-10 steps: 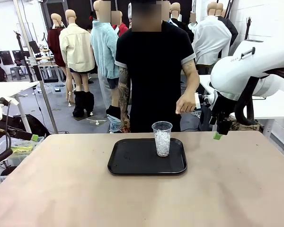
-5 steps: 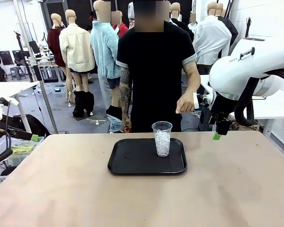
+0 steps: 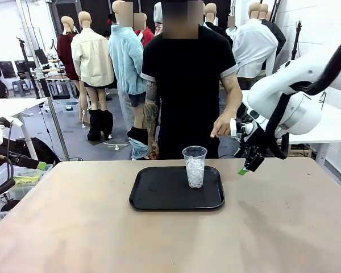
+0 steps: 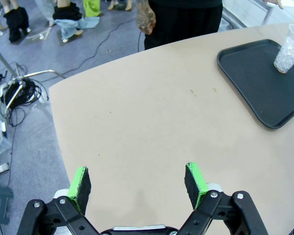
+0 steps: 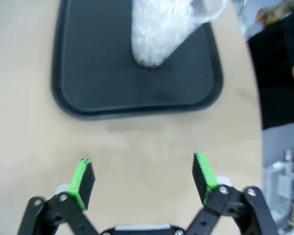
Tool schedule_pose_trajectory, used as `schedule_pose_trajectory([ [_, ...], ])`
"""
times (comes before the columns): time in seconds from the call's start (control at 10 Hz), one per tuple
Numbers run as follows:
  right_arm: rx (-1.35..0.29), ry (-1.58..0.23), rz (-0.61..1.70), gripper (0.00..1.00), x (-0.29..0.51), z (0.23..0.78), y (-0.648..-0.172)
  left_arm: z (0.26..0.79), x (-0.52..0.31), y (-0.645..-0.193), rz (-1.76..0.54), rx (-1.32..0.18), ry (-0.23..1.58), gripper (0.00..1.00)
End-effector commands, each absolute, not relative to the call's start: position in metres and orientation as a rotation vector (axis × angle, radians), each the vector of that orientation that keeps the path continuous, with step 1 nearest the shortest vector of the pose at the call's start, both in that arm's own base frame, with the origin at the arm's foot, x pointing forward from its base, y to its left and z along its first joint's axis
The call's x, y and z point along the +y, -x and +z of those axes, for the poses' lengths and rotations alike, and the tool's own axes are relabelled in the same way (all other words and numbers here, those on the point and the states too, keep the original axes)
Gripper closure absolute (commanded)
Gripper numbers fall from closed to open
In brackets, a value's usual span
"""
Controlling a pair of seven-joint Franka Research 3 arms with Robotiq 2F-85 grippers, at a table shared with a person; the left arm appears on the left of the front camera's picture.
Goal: Pour the drink into the iced cup.
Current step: Pick up the iced cup indicated by the human and present it to them.
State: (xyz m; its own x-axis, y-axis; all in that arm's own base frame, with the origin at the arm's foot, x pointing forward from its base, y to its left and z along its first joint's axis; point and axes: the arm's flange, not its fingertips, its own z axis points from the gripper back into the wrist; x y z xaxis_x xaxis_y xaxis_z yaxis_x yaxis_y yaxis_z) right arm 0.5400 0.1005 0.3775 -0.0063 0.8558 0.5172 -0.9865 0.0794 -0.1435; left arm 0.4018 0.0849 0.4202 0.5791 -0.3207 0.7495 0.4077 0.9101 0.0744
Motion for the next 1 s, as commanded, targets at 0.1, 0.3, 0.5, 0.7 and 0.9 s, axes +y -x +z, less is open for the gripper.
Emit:
schedule_pose_trajectory([
  [0.1, -0.661, -0.421, 1.505, 0.00, 0.107, 0.353, -0.567, 0.417, 0.085, -0.401, -0.418, -0.865, 0.101, 0.00],
  [0.3, -0.641, -0.545, 1.541, 0.00, 0.119, 0.338, -0.594, 0.417, 0.085, -0.401, -0.418, -0.865, 0.101, 0.00],
  [0.5, -0.644, -0.665, 1.561, 0.00, 0.128, 0.327, -0.604, 0.417, 0.085, -0.401, -0.418, -0.865, 0.101, 0.00],
  [0.7, -0.624, -0.733, 1.581, 0.00, 0.135, 0.318, -0.608, 0.417, 0.085, -0.401, -0.418, -0.865, 0.101, 0.00],
  [0.9, -0.678, -0.729, 1.542, 0.00, 0.150, 0.312, -0.599, 0.417, 0.085, -0.401, -0.418, -0.865, 0.101, 0.00],
])
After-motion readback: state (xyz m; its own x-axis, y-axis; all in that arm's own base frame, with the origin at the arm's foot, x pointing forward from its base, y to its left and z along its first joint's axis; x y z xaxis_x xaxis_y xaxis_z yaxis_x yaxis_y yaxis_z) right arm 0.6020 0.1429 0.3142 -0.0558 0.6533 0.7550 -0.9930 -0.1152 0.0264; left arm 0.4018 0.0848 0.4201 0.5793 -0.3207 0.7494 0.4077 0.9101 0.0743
